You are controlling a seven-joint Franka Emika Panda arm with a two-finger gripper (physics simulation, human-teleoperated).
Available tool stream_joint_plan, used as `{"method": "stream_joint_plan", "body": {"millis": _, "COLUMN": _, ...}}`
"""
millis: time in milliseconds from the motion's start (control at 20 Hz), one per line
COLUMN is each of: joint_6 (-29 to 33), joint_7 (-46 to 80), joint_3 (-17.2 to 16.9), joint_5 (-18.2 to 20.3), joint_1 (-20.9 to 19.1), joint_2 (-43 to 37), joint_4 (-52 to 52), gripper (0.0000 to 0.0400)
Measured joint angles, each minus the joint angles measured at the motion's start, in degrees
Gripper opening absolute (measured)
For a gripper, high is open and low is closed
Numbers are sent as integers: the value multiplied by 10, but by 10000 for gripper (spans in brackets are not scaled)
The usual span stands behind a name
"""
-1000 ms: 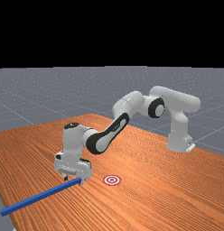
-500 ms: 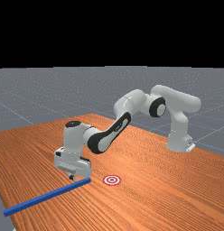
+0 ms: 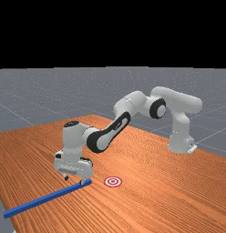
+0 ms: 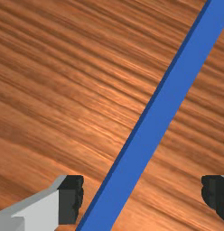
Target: Pull the pivot to the target area
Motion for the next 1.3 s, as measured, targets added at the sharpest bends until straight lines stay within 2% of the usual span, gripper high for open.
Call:
{"method": "stream_joint_plan", "body": {"millis": 200, "joint_6": 4, "joint_7": 6, "joint_3": 0, "joint_5": 0, "joint_1": 7, "joint_2": -4, "joint_4": -8, "gripper": 398}}
{"method": "stream_joint_plan", "body": {"millis": 300, "joint_6": -33, "joint_7": 20, "joint_3": -1, "joint_5": -1, "joint_1": 6, "joint_2": 31, "joint_4": 58, "gripper": 399}}
{"method": "stream_joint_plan", "body": {"millis": 350, "joint_6": 4, "joint_7": 13, "joint_3": 0, "joint_5": 0, "joint_1": 7, "joint_2": 8, "joint_4": 6, "gripper": 400}}
{"method": "stream_joint_plan", "body": {"millis": 550, "joint_6": 38, "joint_7": 14, "joint_3": 0, "joint_5": 3, "joint_1": 8, "joint_2": 13, "joint_4": -11, "gripper": 400}}
{"method": "stream_joint_plan", "body": {"millis": 600, "joint_6": 9, "joint_7": 14, "joint_3": 4, "joint_5": 4, "joint_1": 4, "joint_2": 36, "joint_4": 31, "gripper": 400}}
{"method": "stream_joint_plan", "body": {"millis": 700, "joint_6": 10, "joint_7": 17, "joint_3": 1, "joint_5": 2, "joint_1": 6, "joint_2": 45, "joint_4": 37, "gripper": 400}}
{"method": "stream_joint_plan", "body": {"millis": 800, "joint_6": -5, "joint_7": 19, "joint_3": 0, "joint_5": -1, "joint_1": 4, "joint_2": 74, "joint_4": 86, "gripper": 394}}
{"method": "stream_joint_plan", "body": {"millis": 850, "joint_6": -11, "joint_7": 38, "joint_3": -2, "joint_5": 0, "joint_1": 3, "joint_2": 89, "joint_4": 111, "gripper": 262}}
{"method": "stream_joint_plan", "body": {"millis": 900, "joint_6": -17, "joint_7": 23, "joint_3": 2, "joint_5": -3, "joint_1": 1, "joint_2": 96, "joint_4": 125, "gripper": 163}}
{"method": "stream_joint_plan", "body": {"millis": 950, "joint_6": -24, "joint_7": 28, "joint_3": 2, "joint_5": -11, "joint_1": 1, "joint_2": 108, "joint_4": 148, "gripper": 146}}
{"method": "stream_joint_plan", "body": {"millis": 1000, "joint_6": -17, "joint_7": 23, "joint_3": 1, "joint_5": -3, "joint_1": 1, "joint_2": 96, "joint_4": 125, "gripper": 106}}
{"method": "stream_joint_plan", "body": {"millis": 1100, "joint_6": -18, "joint_7": 23, "joint_3": 2, "joint_5": -3, "joint_1": 1, "joint_2": 96, "joint_4": 125, "gripper": 97}}
{"method": "stream_joint_plan", "body": {"millis": 1150, "joint_6": 47, "joint_7": 15, "joint_3": 3, "joint_5": 2, "joint_1": 3, "joint_2": 51, "joint_4": 37, "gripper": 95}}
{"method": "stream_joint_plan", "body": {"millis": 1200, "joint_6": -20, "joint_7": 9, "joint_3": 17, "joint_5": 11, "joint_1": -6, "joint_2": 82, "joint_4": 108, "gripper": 95}}
{"method": "stream_joint_plan", "body": {"millis": 1250, "joint_6": -29, "joint_7": 4, "joint_3": 24, "joint_5": 17, "joint_1": -10, "joint_2": 80, "joint_4": 113, "gripper": 95}}
{"method": "stream_joint_plan", "body": {"millis": 1300, "joint_6": -6, "joint_7": 18, "joint_3": 4, "joint_5": 1, "joint_1": 1, "joint_2": 59, "joint_4": 75, "gripper": 96}}
